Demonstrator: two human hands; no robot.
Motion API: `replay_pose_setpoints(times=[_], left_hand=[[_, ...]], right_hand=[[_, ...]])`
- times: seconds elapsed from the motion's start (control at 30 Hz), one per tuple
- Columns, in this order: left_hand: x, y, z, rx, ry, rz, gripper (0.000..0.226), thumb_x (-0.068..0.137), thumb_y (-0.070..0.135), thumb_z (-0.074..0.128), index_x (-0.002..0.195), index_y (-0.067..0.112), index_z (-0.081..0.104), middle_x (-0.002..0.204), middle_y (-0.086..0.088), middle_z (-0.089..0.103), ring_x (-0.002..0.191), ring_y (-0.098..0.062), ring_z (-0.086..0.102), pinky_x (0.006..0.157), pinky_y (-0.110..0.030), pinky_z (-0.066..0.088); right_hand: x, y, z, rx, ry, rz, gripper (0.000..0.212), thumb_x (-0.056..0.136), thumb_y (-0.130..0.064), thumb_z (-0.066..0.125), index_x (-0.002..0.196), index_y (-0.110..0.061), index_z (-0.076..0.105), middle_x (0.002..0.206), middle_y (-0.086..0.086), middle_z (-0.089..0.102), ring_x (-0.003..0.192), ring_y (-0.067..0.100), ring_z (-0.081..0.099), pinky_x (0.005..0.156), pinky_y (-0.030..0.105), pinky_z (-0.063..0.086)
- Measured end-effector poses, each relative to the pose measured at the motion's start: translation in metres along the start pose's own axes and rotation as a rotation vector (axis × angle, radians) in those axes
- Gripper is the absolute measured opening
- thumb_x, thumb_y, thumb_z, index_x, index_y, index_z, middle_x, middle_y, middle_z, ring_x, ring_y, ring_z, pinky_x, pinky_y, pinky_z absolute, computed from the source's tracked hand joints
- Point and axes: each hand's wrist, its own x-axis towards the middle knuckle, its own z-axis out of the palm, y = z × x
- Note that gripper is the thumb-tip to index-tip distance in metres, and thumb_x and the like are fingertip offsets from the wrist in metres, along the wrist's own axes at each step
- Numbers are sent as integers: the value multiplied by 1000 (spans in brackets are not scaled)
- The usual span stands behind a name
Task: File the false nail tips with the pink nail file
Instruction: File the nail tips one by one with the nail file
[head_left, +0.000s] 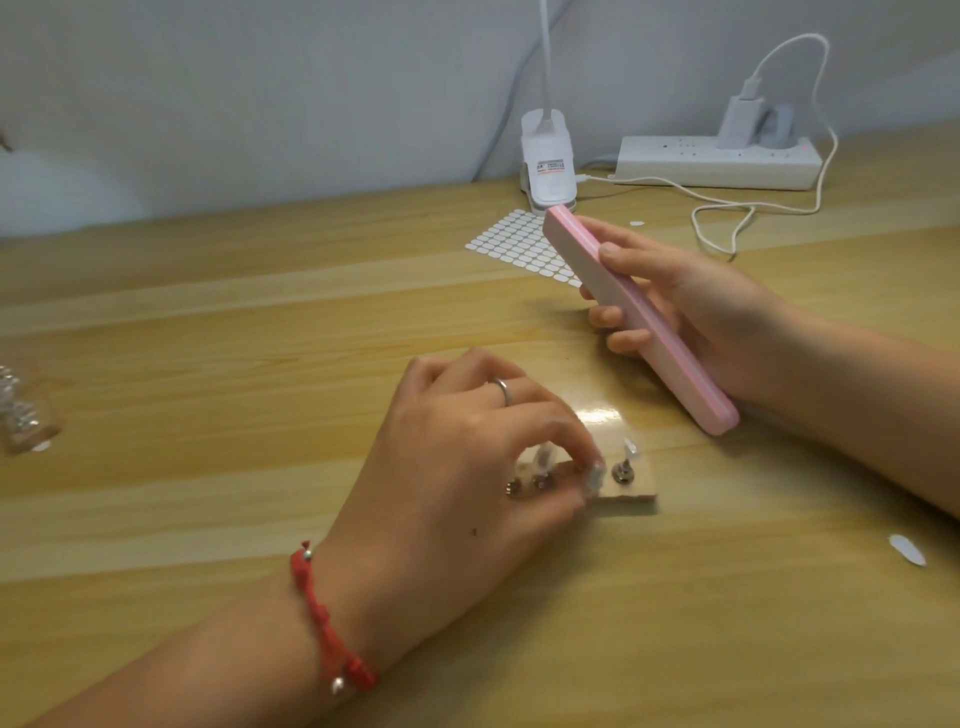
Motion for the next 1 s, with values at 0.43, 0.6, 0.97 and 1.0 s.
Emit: replay_pose_setpoints(times=[0.43,0.6,0.97,1.0], left_hand=[[9,-41,-14,-666,347,-521,18,69,36,70,85,33,77,90,13,74,91,-11,67,91,-36,49],[8,-41,-11,-652,264,-495,24,73,36,66,94,30,76,93,14,72,88,-4,61,84,-30,43],[14,-50,-8,-719,245,-459,19,77,24,68,92,18,77,94,2,72,89,-12,62,78,-11,44],[15,-55,-9,-736,285,-488,22,76,27,67,95,18,76,98,1,72,94,-15,63,81,-16,46]], right_hand=[[-26,-11,15,-499,-186,-342,32,83,-30,72,115,-35,72,80,4,57,55,21,44,42,25,33],[-32,3,28,-815,-145,-590,32,88,-30,62,119,-35,70,89,-1,60,67,8,54,55,9,37],[-27,11,37,-982,-70,-724,34,90,-26,61,122,-33,66,92,-3,56,72,8,53,55,6,33],[-27,11,36,-984,-51,-729,34,90,-27,60,122,-35,65,93,-4,56,73,7,53,55,6,33]])
